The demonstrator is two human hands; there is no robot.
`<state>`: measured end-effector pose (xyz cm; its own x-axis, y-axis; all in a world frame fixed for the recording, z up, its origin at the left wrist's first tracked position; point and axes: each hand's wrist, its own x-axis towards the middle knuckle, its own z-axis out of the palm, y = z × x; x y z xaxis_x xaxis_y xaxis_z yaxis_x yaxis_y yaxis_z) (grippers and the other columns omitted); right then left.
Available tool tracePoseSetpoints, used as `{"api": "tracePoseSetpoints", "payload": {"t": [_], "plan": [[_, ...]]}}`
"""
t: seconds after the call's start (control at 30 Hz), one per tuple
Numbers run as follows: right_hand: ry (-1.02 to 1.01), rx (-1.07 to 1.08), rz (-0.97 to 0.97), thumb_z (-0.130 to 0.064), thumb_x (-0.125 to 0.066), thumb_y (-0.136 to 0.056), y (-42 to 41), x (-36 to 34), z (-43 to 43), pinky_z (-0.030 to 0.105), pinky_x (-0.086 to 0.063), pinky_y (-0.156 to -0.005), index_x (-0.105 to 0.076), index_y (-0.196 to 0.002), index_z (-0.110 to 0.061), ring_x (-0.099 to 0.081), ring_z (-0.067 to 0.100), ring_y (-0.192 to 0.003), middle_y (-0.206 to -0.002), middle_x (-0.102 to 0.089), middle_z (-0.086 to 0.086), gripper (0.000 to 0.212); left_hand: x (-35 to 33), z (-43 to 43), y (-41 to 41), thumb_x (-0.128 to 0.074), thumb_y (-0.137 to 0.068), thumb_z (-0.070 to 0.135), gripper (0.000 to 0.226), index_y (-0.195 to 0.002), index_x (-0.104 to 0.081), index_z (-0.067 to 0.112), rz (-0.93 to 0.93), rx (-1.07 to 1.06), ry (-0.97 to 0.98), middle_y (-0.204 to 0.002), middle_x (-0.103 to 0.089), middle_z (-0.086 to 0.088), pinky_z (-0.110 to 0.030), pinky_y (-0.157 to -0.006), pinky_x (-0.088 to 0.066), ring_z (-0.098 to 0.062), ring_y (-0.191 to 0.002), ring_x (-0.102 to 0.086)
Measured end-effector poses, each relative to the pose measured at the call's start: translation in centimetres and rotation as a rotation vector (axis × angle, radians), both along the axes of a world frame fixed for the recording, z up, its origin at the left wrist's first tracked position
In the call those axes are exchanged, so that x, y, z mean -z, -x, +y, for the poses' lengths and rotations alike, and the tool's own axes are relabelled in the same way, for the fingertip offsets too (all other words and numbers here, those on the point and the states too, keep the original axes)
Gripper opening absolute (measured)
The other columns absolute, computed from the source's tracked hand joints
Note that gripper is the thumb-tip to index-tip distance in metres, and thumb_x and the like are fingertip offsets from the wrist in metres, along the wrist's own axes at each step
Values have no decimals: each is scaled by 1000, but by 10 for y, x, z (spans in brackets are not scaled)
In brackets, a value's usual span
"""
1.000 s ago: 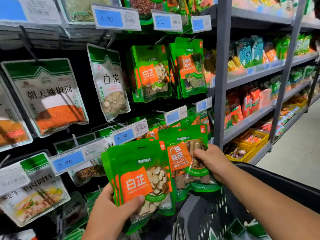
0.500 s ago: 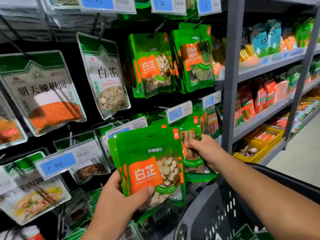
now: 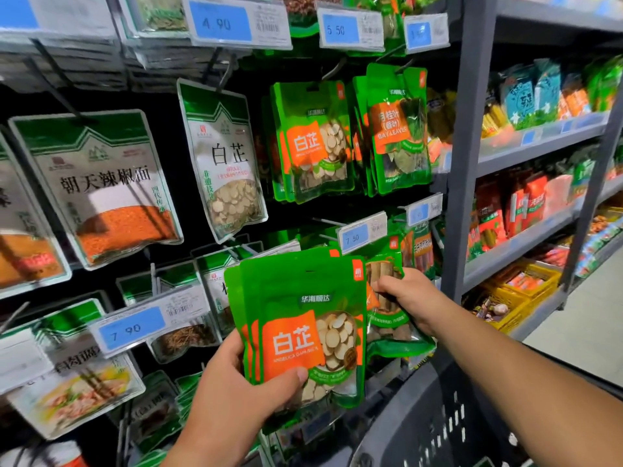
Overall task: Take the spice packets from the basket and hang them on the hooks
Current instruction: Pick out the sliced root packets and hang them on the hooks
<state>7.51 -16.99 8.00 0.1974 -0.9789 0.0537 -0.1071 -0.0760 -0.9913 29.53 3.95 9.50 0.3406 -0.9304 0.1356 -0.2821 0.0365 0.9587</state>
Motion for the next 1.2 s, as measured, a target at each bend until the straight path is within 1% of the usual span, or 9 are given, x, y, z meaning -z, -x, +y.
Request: {"api": "tracePoseSetpoints", "payload": {"t": [0.13,0.3,0.37,0.43,0.7,0.87,1.03,1.1,1.2], "plan": [[-16,-11,30,-14,-70,-84,2,3,-3,31,-49,-70,-70,-72,-15,-60,19,-68,-64,-66,-3,12,0,0,-3,-92,-67,5,53,-105,-65,29,9,-4,10,-84,-78,10,-13,-53,-53,-10,-68,-73],[-31,-59,-10,-22,-69,-69,3,4,2,34,-51,-76,-74,-82,-10,-65,23,-74,-73,-71,4,18,1,0,-5,-94,-64,11,56,-107,-65,33,20,-14,9,-88,-78,13,-24,-64,-55,-9,-74,-74],[-21,-105,-43,-7,-67,-85,4,7,2,27,-51,-66,-71,-80,-10,-65,17,-65,-66,-69,1,7,2,-1,-6,-94,-64,9,57,-107,-65,32,34,-12,10,-88,-78,13,-20,-60,-56,-8,-74,-74],[-34,-116,-90,4,-56,-94,3,10,1,21,-49,-54,-65,-78,-10,-63,9,-52,-56,-65,-4,23,2,-1,-6,-93,-65,7,56,-107,-64,31,37,-6,6,-87,-77,14,-14,-55,-54,-7,-74,-74],[-29,-85,-108,3,-51,-98,-6,12,-8,15,-43,-42,-58,-77,-10,-56,2,-40,-46,-59,-7,26,0,-2,-6,-91,-66,0,56,-108,-65,27,69,10,7,-85,-77,13,-11,-52,-53,-7,-73,-74],[-14,-70,-36,-3,-59,-94,-6,9,-14,28,-47,-64,-66,-75,-14,-61,15,-63,-62,-66,-4,23,0,-2,-9,-92,-67,5,55,-108,-65,29,56,4,18,-87,-76,15,-11,-54,-53,-7,-75,-74],[-13,-44,-19,-6,-62,-91,-13,6,-20,29,-44,-60,-68,-77,-14,-57,16,-61,-66,-64,0,17,0,-2,-13,-91,-67,1,54,-108,-66,26,66,0,15,-87,-77,11,-13,-54,-54,-10,-74,-74],[-19,-43,-16,-17,-68,-84,-18,3,-20,31,-47,-69,-69,-78,-13,-60,19,-69,-72,-66,4,7,1,-3,-13,-91,-66,2,54,-108,-66,26,63,0,16,-89,-77,11,-14,-56,-55,-10,-75,-75],[-42,-23,0,-36,-71,-64,-27,4,-27,38,-47,-78,-67,-74,-14,-62,25,-78,-74,-68,4,24,1,-3,-13,-92,-66,4,54,-108,-66,27,59,5,17,-90,-78,10,-17,-58,-57,-12,-77,-75]]}}
